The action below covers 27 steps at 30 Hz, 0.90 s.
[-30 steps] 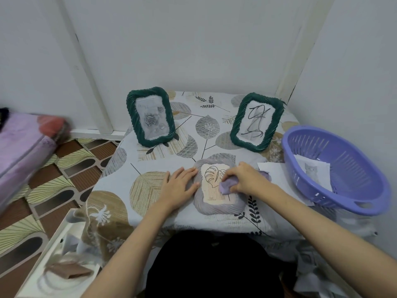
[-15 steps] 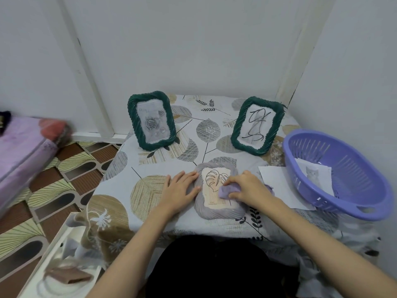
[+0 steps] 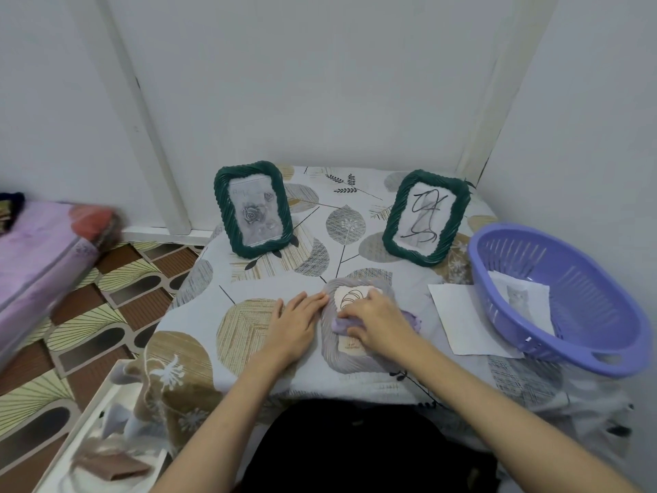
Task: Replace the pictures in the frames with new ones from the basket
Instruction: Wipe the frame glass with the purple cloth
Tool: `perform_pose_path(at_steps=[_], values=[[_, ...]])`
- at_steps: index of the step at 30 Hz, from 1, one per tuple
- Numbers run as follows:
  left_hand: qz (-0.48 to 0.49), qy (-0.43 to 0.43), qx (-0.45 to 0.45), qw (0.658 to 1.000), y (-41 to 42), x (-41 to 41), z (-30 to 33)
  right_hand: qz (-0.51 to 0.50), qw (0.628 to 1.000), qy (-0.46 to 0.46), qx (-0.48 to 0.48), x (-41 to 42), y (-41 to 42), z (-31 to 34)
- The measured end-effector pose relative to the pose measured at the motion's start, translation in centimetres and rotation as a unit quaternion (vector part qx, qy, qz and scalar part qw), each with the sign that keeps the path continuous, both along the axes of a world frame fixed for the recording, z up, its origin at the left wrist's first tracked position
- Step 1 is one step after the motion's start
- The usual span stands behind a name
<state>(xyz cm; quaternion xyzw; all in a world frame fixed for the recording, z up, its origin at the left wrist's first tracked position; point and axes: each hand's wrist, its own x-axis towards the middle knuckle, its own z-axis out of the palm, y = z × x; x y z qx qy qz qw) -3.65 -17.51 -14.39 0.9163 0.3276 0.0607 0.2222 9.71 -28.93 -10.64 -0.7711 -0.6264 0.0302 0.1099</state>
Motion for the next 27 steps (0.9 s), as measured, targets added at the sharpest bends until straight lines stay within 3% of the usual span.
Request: perform_pose_path(at_steps=[3,5,9,13,15,17,18,20,22,23,27], values=[[-0.001,0.001,0.0,1.0,0.0,0.0,0.1,0.057,0.994,-0.089,-0.001,-1.1,-2.1,0.2],[-0.003,0.001,0.0,1.0,-0.1,0.0,0.2,0.067,0.993,-0.096,-0.021,-0.6,-3.0,0.7],[-0.002,0.004,0.001,1.0,-0.2,0.0,0.4,-0.061,0.991,0.085,-0.087,1.5,-4.6,2.0],[-0.002,0.005,-0.015,1.0,-0.2,0.1,0.8,-0.162,0.975,0.043,-0.144,2.7,-6.0,3.1],[-0.006,-0.002,-0.006,1.0,-0.1,0.3,1.1,-0.186,0.967,0.115,-0.128,3.1,-6.3,3.5],[0.028,-0.108,-0.023,0.993,-0.8,0.7,2.0,-0.221,0.944,0.239,-0.047,3.4,-6.5,3.8],[0.067,-0.19,-0.066,0.977,-1.7,1.0,2.8,-0.237,0.921,0.308,0.002,3.3,-6.5,4.1],[0.144,-0.302,-0.245,0.91,-3.6,1.6,5.0,-0.243,0.858,0.444,0.085,2.6,-6.2,4.4],[0.155,-0.313,-0.445,0.825,-4.6,2.2,6.2,-0.23,0.797,0.543,0.131,1.5,-5.7,4.1],[0.137,-0.308,-0.501,0.797,-4.9,2.3,6.3,-0.223,0.771,0.579,0.145,1.1,-5.3,3.9],[0.074,-0.347,-0.506,0.786,-5.2,1.9,5.9,-0.187,0.719,0.649,0.161,-0.1,-4.5,3.3]])
